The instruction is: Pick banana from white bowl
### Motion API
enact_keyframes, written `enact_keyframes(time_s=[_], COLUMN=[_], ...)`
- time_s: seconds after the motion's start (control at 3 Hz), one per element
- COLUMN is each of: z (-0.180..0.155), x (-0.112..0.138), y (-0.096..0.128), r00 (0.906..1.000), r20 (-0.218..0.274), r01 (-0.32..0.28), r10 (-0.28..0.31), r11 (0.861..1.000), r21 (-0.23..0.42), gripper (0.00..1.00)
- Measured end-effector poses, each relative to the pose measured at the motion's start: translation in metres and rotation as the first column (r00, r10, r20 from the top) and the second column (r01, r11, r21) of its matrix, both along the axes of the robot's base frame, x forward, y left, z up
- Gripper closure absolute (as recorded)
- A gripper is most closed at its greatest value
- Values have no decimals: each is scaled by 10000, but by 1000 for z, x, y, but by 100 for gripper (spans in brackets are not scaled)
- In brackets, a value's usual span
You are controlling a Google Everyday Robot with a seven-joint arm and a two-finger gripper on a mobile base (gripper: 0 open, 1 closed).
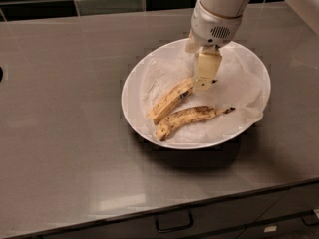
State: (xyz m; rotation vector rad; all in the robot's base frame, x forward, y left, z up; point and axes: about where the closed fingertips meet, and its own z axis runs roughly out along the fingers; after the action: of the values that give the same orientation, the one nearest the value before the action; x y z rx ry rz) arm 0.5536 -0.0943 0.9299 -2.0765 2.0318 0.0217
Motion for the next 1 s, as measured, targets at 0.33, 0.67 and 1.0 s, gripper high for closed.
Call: enact_keyframes(time_s=[0.33,0.67,1.0], z=[-10,-19,-31], x=[-1,-4,-8], y=[-1,5,10], r00=[9997,9975,9908], r20=[-227,-400,-579], r01=[-133,-589,-1237], r10=[134,584,1221], r11=[9999,9982,9920], r21=[20,-101,-251], gripper=[27,35,35])
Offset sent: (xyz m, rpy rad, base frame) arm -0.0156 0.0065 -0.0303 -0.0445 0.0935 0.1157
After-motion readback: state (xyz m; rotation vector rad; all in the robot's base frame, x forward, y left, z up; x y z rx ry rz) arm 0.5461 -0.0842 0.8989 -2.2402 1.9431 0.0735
